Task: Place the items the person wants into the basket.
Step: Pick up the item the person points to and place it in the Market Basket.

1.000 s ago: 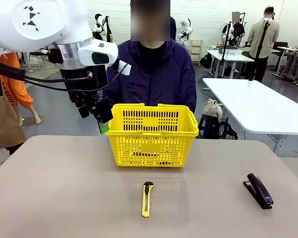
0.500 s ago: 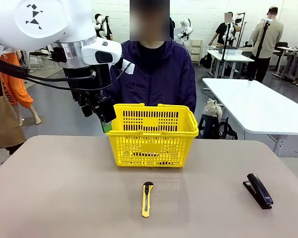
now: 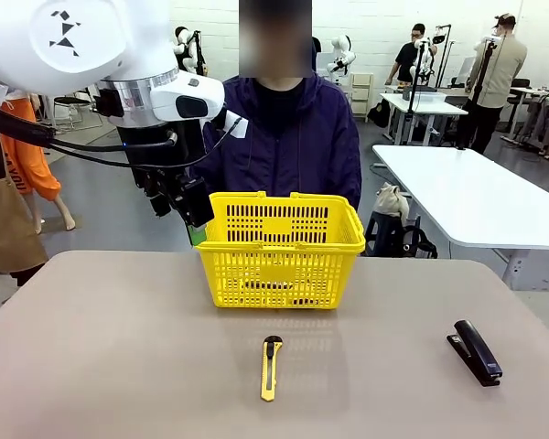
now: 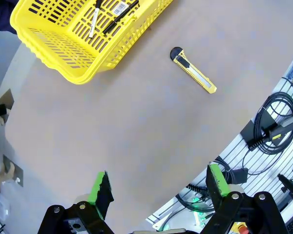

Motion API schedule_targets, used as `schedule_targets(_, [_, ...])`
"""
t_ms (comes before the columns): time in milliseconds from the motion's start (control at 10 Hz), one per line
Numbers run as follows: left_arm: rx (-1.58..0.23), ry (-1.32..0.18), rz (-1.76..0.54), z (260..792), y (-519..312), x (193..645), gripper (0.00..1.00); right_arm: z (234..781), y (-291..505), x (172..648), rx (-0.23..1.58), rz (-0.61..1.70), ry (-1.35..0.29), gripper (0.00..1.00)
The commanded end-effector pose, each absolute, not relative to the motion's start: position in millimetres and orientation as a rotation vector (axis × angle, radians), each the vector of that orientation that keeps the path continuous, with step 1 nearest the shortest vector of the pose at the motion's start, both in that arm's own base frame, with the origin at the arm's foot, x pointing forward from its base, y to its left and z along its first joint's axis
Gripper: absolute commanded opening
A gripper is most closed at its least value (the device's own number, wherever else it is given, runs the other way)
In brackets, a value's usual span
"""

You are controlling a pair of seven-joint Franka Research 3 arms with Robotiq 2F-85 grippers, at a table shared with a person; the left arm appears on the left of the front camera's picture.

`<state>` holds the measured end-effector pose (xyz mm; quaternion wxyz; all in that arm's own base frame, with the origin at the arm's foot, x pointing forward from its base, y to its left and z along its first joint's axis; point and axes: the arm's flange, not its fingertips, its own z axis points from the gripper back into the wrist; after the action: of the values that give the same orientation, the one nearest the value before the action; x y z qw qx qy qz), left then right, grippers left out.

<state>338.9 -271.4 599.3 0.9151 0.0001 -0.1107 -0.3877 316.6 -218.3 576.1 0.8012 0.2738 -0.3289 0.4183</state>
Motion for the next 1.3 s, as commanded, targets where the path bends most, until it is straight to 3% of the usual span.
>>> schedule_targets(0, [-0.134, -0.303, -0.810, 604, -225, 334, 1.00, 575, -218, 317, 0.604, 0.903, -0.737, 1.00])
schedule_targets(300, [-0.450, -0.578, -0.765, 629, -88, 329, 1.00, 575, -218, 317, 0.604, 0.903, -0.737, 1.00])
schedule_targets(600, [-0.600, -0.606, -0.776, 655, 35, 325, 1.00, 575, -218, 317, 0.604, 0.903, -0.737, 1.00])
schedule_targets(900, [-0.523, -0.558, -0.777, 693, 123, 292, 1.00, 575, -218, 317, 0.604, 0.903, -0.737, 1.00])
schedule_targets(1200, [-0.441, -0.549, -0.781, 704, 146, 262, 1.00, 575, -218, 317, 0.604, 0.903, -0.737, 1.00])
